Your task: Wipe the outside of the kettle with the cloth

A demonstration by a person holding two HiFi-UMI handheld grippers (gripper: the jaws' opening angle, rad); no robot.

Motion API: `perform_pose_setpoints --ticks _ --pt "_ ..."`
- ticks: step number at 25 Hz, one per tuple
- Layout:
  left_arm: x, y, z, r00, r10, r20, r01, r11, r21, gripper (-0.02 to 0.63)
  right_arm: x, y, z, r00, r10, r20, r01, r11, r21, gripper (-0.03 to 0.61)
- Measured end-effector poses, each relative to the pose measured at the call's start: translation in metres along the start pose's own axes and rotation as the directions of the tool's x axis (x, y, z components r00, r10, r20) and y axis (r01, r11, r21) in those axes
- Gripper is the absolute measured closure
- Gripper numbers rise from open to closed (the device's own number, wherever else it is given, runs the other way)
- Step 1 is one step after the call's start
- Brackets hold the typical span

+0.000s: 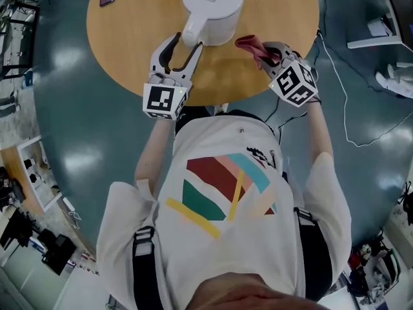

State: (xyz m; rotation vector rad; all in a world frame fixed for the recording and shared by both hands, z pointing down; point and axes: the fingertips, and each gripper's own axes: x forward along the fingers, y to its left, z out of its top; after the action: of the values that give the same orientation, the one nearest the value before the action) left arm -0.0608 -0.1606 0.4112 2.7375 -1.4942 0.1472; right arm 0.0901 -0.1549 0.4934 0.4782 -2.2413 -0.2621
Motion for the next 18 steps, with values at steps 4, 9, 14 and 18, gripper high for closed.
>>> perform_pose_setpoints --ticks 4,9,14,18 --pt "-0.007 0.043 0.000 0.996 0.093 -0.008 -0.093 0.996 0.004 0.345 0.001 -0.006 0.006 1.000 -0.008 0.010 0.008 1.000 0.014 0.540" --pt "0.003 0.103 0.004 0.986 0.167 -0.020 -0.166 0.986 0.021 0.345 0.008 -0.015 0.015 1.000 -0.019 0.011 0.018 0.999 0.037 0.540" --pt "0.040 0.161 0.012 0.984 0.178 -0.032 -0.176 0.984 0.040 0.345 0.016 -0.029 0.026 1.000 -0.020 0.018 0.019 0.998 0.065 0.540" --pt "0.084 0.182 0.018 0.988 0.150 -0.034 -0.147 0.987 0.062 0.345 0.015 -0.046 0.034 0.996 -0.070 0.060 0.066 0.995 0.076 0.540"
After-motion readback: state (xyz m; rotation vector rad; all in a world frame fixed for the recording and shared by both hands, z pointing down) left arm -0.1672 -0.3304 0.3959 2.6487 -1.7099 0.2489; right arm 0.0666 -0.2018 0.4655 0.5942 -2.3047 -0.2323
